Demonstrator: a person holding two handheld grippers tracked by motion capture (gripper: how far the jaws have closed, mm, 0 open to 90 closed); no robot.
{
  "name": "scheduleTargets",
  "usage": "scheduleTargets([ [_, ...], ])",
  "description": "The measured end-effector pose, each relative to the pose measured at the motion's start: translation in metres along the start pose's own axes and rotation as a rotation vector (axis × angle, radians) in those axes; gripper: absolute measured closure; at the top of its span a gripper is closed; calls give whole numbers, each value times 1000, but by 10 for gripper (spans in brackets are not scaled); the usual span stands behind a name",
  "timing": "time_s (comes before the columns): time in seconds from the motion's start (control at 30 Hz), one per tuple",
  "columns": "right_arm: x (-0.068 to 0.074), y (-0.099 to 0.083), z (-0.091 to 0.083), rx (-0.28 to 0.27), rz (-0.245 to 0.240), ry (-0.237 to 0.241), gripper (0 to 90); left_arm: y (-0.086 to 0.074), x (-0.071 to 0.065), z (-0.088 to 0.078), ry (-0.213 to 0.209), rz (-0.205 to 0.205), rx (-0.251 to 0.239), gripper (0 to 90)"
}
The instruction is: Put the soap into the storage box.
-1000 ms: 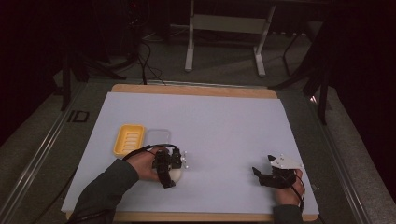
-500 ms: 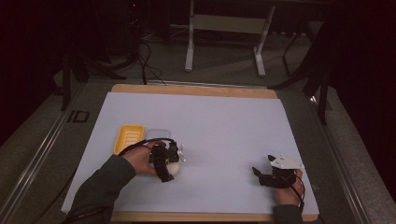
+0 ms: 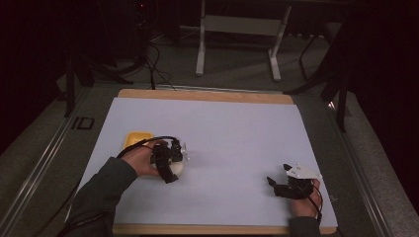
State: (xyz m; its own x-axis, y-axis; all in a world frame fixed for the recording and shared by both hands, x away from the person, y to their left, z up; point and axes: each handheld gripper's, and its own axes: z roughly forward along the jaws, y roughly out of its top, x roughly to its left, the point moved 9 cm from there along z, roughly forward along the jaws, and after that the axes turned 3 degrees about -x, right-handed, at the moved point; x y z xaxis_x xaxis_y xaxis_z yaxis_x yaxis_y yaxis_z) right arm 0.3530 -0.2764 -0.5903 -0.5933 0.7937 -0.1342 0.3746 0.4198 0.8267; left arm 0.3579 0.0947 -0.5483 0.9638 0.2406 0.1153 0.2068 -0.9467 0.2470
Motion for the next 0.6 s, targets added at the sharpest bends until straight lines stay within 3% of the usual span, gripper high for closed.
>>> scheduleTargets([
  [0.6, 0, 0, 0, -2, 2, 2, 191, -15, 33, -26, 49, -97, -34, 233],
])
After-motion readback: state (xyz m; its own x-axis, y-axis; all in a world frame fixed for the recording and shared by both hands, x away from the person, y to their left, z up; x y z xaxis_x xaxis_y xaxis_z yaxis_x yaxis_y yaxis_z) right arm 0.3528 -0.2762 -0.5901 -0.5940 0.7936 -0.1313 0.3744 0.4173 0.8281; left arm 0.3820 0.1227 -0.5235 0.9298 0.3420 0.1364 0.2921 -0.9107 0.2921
